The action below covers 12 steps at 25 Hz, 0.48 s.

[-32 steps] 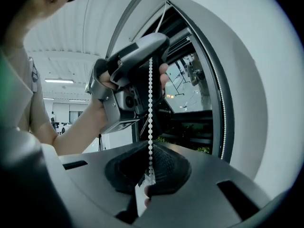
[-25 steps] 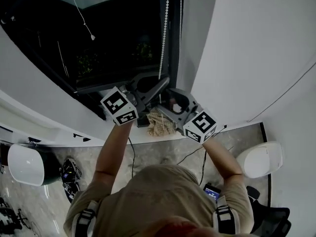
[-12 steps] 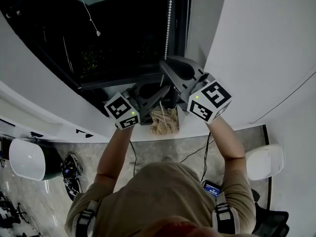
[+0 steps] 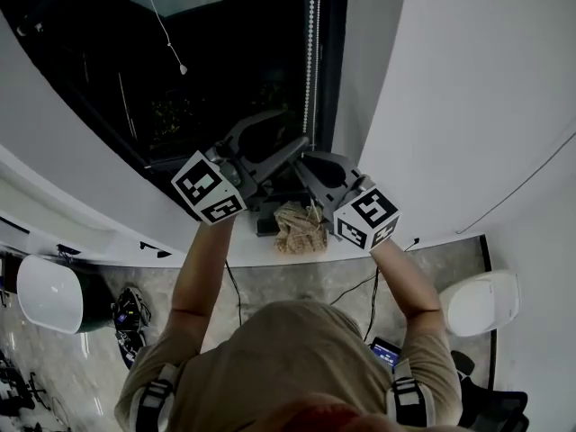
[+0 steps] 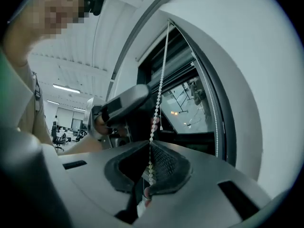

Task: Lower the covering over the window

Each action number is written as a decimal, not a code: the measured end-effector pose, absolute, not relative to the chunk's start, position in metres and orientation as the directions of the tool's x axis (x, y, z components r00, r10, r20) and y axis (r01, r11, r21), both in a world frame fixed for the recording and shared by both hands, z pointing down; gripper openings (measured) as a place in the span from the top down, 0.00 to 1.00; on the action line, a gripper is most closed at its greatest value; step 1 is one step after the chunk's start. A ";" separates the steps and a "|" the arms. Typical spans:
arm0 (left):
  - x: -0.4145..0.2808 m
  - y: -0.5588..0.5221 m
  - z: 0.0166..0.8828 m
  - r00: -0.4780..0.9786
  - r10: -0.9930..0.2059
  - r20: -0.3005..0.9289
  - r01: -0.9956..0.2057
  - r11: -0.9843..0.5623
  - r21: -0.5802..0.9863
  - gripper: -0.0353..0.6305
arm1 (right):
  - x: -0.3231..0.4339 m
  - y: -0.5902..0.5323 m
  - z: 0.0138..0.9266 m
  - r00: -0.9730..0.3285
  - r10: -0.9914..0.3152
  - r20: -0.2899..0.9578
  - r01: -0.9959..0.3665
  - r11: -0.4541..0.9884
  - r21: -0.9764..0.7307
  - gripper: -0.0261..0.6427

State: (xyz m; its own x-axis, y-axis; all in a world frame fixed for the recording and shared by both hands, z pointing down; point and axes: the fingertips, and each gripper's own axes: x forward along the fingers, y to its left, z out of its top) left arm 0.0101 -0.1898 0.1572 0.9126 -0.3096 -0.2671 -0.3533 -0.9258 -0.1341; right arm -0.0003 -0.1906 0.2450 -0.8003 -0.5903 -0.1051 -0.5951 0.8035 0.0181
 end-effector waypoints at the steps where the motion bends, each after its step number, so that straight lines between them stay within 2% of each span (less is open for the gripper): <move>1: 0.016 -0.192 0.156 0.914 -0.321 -0.247 -0.360 -0.923 -0.133 0.71 | -0.001 -0.187 0.244 -0.802 -0.587 -0.109 -0.592 0.806 0.021 0.94; 2: 0.021 -0.193 0.156 0.916 -0.328 -0.233 -0.361 -0.925 -0.118 0.82 | -0.002 -0.184 0.243 -0.803 -0.585 -0.111 -0.591 0.806 0.026 0.94; 4: 0.025 -0.192 0.160 0.919 -0.330 -0.214 -0.353 -0.933 -0.076 0.90 | -0.001 -0.183 0.246 -0.802 -0.587 -0.105 -0.592 0.805 0.022 0.94; 9: 0.032 -0.195 0.214 0.926 -0.358 -0.121 -0.365 -0.931 -0.033 0.92 | 0.001 -0.183 0.300 -0.813 -0.583 0.012 -0.582 0.811 -0.052 0.94; 12: 0.025 -0.195 0.239 0.918 -0.376 -0.127 -0.375 -0.926 0.032 0.92 | 0.003 -0.179 0.324 -0.819 -0.571 0.064 -0.574 0.816 -0.074 0.94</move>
